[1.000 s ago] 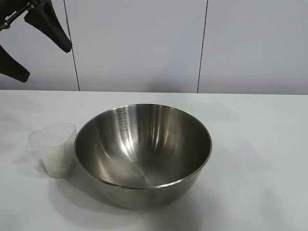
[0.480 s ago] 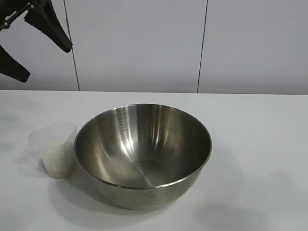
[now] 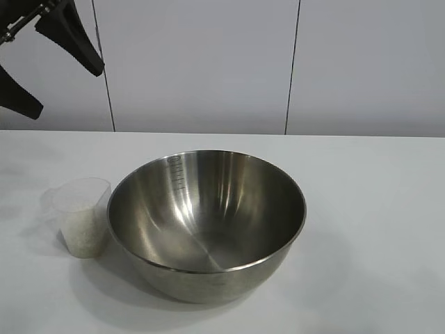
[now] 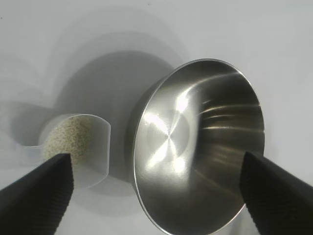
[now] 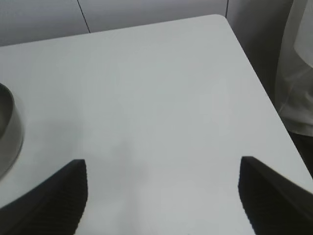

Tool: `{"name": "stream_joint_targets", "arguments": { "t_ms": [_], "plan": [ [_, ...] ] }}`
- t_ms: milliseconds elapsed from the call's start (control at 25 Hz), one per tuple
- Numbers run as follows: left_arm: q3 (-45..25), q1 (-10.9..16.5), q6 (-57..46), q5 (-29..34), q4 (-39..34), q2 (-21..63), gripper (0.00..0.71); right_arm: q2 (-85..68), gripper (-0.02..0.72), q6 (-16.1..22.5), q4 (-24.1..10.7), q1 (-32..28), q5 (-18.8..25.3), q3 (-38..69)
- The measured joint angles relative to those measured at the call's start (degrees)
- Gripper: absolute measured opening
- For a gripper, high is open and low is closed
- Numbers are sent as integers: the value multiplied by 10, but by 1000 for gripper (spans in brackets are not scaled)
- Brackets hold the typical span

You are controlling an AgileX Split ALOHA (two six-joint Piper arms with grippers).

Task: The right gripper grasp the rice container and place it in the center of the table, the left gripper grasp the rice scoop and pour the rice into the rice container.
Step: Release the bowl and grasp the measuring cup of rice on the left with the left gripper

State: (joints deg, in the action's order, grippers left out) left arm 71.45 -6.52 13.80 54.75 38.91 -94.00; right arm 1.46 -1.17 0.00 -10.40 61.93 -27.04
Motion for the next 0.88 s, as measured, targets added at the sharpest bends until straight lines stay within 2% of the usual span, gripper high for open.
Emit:
{"name": "stream_joint_targets", "arguments": {
  "t_ms": [200, 720, 880],
  "plan": [
    [0, 0, 0, -6, 0, 0, 664, -20, 578, 7, 17, 0, -1, 0],
    [0, 0, 16, -36, 2, 0, 664, -25, 578, 7, 18, 0, -1, 0],
    [0, 0, 52, -75, 2, 3, 655, -25, 578, 7, 18, 0, -1, 0]
  ]
}}
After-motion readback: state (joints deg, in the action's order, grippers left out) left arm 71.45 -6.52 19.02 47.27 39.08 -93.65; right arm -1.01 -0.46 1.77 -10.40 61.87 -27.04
